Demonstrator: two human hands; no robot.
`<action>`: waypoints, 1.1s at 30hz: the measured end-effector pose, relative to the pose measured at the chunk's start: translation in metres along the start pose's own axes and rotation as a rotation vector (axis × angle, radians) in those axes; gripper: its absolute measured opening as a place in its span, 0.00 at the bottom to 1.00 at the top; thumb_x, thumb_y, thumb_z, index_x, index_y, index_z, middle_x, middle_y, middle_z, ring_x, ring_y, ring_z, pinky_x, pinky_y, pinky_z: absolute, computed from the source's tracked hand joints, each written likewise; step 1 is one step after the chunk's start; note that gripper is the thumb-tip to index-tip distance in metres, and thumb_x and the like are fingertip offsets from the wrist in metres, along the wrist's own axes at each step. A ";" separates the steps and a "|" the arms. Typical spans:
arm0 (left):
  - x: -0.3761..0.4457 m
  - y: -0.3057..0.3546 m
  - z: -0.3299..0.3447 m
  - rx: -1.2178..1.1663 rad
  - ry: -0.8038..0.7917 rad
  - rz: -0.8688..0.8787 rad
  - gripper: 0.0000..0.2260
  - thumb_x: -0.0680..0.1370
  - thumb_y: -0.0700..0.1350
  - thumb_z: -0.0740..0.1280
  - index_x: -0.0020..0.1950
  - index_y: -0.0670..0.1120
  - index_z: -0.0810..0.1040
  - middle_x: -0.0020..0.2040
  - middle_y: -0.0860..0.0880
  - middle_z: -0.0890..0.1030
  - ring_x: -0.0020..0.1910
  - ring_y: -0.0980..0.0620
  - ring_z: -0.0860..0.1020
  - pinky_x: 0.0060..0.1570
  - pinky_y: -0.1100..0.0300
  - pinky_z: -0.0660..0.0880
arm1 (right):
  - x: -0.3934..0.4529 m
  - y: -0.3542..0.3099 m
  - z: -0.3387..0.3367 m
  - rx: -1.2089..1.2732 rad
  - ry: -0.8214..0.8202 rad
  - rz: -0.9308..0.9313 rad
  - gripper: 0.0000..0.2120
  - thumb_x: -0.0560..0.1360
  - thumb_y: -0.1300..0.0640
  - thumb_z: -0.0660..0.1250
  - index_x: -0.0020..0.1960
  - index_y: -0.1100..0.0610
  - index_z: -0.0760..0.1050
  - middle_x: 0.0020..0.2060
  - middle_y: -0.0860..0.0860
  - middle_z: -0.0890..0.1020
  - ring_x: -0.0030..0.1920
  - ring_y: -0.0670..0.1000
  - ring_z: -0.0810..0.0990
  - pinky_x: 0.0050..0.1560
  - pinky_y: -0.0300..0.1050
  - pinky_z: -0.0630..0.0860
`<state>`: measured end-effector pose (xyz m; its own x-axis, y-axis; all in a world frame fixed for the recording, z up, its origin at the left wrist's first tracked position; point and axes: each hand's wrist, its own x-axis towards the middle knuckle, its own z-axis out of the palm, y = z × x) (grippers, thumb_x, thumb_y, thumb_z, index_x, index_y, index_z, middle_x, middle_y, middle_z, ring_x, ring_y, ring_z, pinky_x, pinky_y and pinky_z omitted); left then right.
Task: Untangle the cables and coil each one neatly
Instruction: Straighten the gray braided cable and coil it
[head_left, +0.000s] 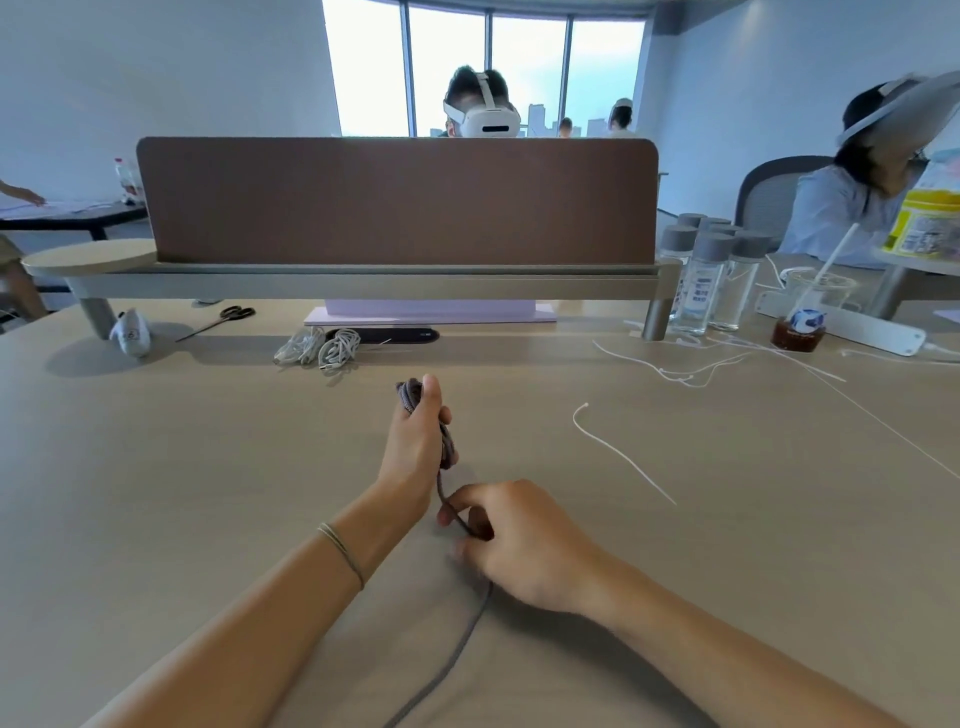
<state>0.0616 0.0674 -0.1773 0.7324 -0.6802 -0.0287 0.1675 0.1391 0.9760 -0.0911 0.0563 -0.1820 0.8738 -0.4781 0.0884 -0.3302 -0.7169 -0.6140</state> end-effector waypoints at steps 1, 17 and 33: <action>0.001 -0.002 -0.002 0.105 0.007 0.081 0.15 0.84 0.57 0.57 0.44 0.47 0.66 0.38 0.48 0.69 0.30 0.51 0.65 0.32 0.53 0.67 | 0.001 0.000 -0.002 0.160 -0.023 0.033 0.10 0.74 0.62 0.69 0.55 0.53 0.80 0.29 0.51 0.80 0.31 0.50 0.77 0.38 0.46 0.75; 0.008 -0.014 -0.012 1.110 -0.329 0.673 0.31 0.74 0.76 0.43 0.42 0.50 0.65 0.34 0.50 0.73 0.34 0.46 0.72 0.33 0.50 0.68 | 0.002 0.025 -0.066 0.061 0.085 0.155 0.09 0.74 0.51 0.74 0.38 0.54 0.83 0.24 0.42 0.75 0.27 0.41 0.71 0.33 0.34 0.67; -0.026 0.004 0.000 0.281 -1.025 -0.177 0.09 0.79 0.48 0.60 0.49 0.42 0.71 0.34 0.48 0.66 0.28 0.53 0.60 0.27 0.61 0.61 | 0.007 0.057 -0.091 0.190 0.307 0.021 0.18 0.76 0.47 0.73 0.32 0.55 0.76 0.22 0.47 0.70 0.24 0.50 0.73 0.26 0.40 0.73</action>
<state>0.0435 0.0860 -0.1729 -0.2112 -0.9716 -0.1071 -0.0367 -0.1016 0.9941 -0.1365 -0.0337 -0.1452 0.7099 -0.6427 0.2881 -0.2499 -0.6122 -0.7502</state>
